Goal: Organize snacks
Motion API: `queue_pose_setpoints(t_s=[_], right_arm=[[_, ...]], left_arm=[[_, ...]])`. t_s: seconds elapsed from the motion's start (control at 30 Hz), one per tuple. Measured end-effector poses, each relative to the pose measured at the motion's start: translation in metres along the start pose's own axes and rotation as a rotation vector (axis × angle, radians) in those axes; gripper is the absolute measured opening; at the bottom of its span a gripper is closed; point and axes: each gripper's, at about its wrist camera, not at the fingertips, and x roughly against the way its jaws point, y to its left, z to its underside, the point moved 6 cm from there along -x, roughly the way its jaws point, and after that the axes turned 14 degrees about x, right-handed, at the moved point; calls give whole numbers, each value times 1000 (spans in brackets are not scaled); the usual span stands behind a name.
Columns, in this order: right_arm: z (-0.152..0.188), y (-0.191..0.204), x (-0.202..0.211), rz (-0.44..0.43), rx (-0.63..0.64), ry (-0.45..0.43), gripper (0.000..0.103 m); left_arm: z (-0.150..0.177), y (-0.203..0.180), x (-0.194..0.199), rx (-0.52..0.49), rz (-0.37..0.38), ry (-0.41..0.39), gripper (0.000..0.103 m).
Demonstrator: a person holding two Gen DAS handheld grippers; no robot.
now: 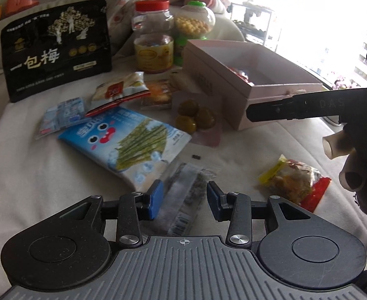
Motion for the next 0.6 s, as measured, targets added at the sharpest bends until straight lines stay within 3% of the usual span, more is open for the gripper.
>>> queue_pose_setpoints(t_s=[0.17,0.4,0.6], right_arm=[[12,4,7,78,53,10,74],[41,1,44,273,197,12,82],[68,-9,54,298,146,73,82]], left_arm=[[-3,-3,-7,-23,10,13,47],[3,-22,-10,-59,44,47,48],[16,-40,-3,-60,49,78,48]])
